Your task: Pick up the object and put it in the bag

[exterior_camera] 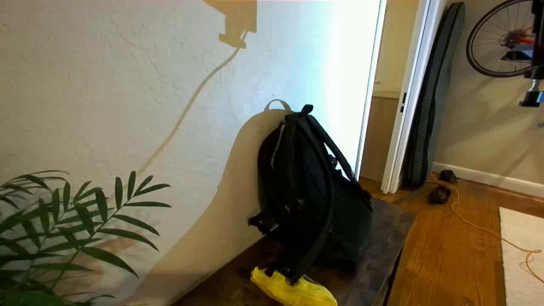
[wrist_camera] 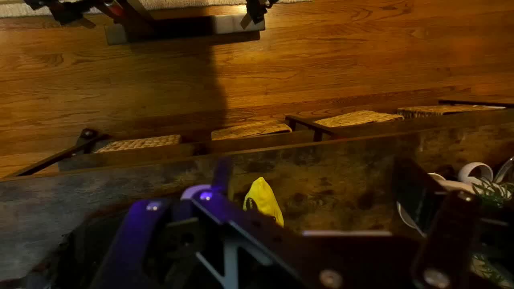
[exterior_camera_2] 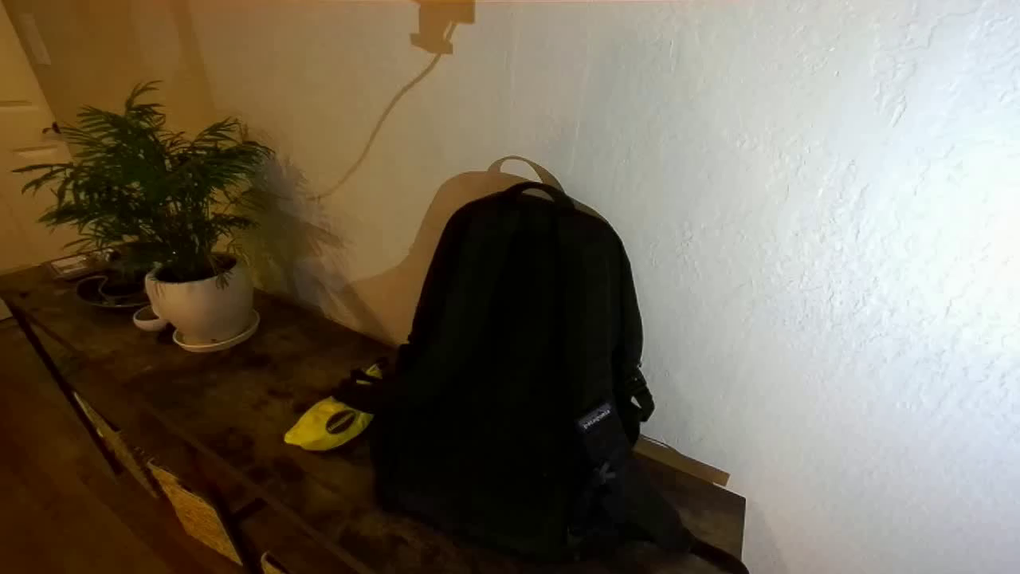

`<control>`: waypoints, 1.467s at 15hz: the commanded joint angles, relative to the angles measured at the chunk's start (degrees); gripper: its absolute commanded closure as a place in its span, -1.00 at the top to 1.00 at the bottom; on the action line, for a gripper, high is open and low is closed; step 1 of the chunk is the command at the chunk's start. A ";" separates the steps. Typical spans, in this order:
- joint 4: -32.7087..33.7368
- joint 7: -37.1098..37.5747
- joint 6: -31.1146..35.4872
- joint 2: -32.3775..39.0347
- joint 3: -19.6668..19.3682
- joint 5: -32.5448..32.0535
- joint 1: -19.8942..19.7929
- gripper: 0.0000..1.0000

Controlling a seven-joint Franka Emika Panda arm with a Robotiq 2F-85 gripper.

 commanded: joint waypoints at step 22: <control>-0.24 -0.05 1.47 0.56 0.75 -0.16 -1.04 1.00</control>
